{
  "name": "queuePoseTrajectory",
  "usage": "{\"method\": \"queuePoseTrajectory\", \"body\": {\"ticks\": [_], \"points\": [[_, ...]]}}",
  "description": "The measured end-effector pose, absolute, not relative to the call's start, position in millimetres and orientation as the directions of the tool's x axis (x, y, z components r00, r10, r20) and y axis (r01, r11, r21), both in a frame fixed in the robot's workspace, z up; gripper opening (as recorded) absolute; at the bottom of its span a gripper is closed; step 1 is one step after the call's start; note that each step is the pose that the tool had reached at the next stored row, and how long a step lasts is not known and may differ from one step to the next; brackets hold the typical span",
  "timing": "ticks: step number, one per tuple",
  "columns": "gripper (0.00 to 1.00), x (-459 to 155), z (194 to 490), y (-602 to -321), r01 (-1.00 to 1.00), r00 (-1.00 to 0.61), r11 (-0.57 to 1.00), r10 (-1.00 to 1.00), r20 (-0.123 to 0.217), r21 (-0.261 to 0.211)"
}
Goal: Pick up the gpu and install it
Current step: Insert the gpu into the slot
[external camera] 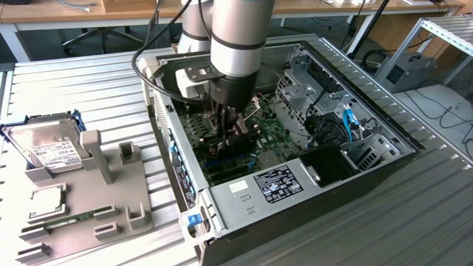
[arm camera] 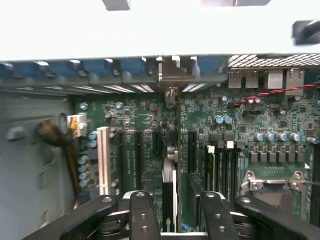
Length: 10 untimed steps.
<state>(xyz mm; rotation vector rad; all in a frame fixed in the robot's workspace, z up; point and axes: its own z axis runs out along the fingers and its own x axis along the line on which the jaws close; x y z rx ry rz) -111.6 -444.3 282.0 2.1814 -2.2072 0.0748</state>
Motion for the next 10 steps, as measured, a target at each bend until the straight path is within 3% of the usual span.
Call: {"method": "queuePoseTrajectory", "body": {"ticks": [5,8,10], "points": [[0.38,-111.1,290.1,-442.6,-1.0,-0.012,0.011,-0.998,0.066,-0.008],[0.19,-100.4,290.2,-442.5,-1.0,-0.011,0.011,-0.998,0.066,0.005],[0.13,-92.1,290.3,-442.6,-1.0,-0.01,0.011,-0.998,0.064,0.014]]}}
